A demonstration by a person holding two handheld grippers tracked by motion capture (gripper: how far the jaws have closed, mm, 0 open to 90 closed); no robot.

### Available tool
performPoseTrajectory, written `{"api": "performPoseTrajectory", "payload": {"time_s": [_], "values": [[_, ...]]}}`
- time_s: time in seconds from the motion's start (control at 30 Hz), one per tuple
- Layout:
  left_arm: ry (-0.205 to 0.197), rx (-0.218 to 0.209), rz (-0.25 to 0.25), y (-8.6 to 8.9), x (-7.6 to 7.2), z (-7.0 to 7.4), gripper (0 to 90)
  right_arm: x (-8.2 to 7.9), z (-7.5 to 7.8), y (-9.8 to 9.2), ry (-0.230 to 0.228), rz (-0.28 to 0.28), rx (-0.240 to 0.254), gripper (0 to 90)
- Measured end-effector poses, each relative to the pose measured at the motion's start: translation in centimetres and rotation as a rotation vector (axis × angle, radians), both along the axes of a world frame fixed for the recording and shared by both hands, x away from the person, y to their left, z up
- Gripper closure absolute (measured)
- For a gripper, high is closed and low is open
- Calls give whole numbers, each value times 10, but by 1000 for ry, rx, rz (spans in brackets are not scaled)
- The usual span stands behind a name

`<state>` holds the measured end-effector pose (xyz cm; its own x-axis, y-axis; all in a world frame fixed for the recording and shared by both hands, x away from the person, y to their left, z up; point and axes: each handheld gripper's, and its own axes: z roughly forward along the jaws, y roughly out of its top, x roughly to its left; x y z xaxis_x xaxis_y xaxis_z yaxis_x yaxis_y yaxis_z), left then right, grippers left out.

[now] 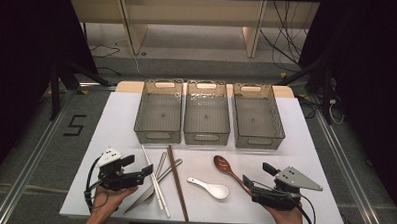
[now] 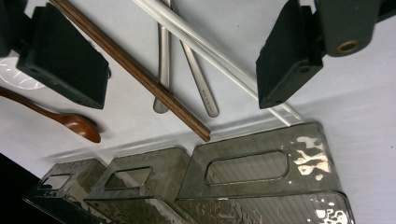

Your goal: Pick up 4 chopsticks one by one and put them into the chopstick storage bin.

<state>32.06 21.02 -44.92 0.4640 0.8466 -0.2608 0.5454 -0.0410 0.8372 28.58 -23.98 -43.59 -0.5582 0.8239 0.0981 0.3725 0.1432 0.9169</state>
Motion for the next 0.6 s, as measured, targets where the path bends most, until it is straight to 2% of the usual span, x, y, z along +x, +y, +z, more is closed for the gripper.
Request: {"api": "performPoseTrajectory", "payload": {"time_s": [0.3, 0.6], "values": [[37, -1, 9, 0, 2, -1, 166, 0, -1, 1, 5, 2, -7, 200], [139, -7, 46, 1, 7, -2, 167, 1, -1, 1, 12, 3, -4, 204]]}}
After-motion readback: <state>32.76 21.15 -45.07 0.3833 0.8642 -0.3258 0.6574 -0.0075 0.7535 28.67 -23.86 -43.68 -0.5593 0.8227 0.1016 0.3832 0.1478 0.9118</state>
